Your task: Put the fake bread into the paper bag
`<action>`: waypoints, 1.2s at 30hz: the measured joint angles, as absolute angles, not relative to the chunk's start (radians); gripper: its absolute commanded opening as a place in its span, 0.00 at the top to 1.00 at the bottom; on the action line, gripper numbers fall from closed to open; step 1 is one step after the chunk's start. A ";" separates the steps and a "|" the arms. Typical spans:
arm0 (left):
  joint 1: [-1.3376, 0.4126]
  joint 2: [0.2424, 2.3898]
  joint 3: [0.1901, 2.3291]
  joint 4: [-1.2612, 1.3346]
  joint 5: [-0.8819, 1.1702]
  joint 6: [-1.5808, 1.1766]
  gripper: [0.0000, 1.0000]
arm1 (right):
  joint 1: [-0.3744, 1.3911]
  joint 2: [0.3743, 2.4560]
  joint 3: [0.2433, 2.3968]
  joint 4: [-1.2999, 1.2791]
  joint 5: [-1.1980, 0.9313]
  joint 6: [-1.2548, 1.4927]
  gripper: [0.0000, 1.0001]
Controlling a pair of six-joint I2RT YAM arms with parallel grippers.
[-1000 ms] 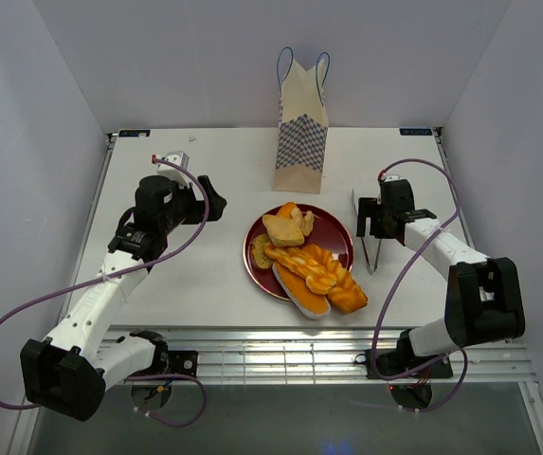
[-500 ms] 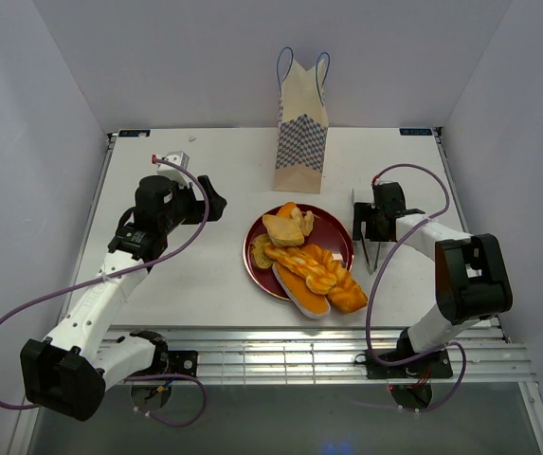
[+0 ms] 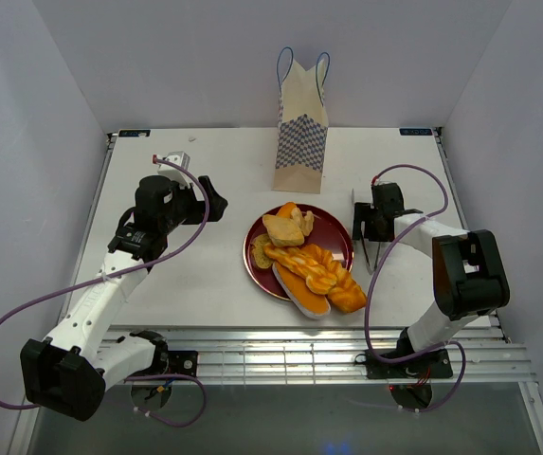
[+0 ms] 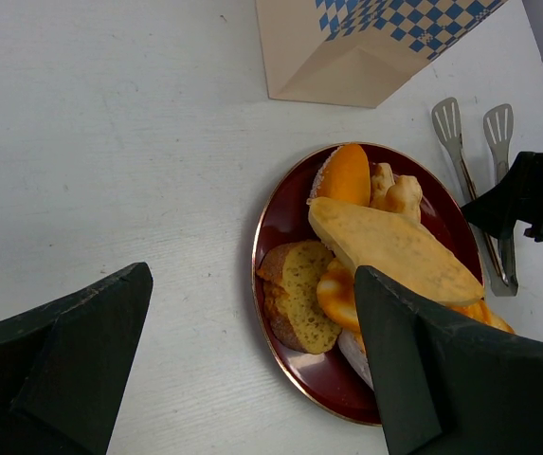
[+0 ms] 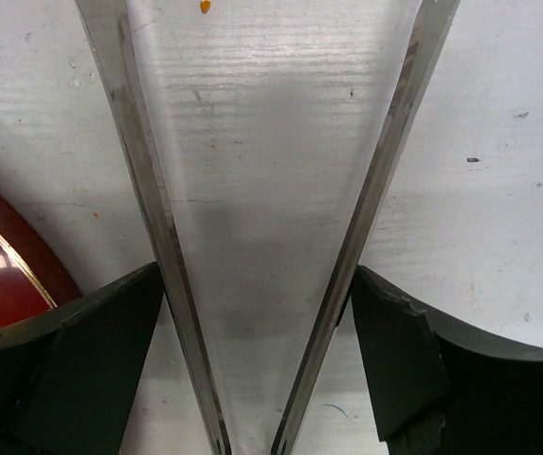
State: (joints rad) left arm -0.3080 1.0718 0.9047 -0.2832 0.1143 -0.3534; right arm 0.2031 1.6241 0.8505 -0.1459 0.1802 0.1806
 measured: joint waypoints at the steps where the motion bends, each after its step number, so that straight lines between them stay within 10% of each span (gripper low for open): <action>1: -0.308 1.072 0.905 -0.283 0.115 -0.353 0.02 | 0.203 1.624 0.850 -0.146 0.180 0.181 0.19; 36: -0.308 1.072 0.905 -0.283 0.120 -0.354 0.02 | 0.203 1.538 0.913 -0.223 0.187 0.179 0.43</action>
State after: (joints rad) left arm -0.3080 1.0721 0.9047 -0.2832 0.1196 -0.3538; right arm 0.2031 1.5383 0.9134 -0.2230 0.1871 0.1795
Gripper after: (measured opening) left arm 0.979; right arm 0.580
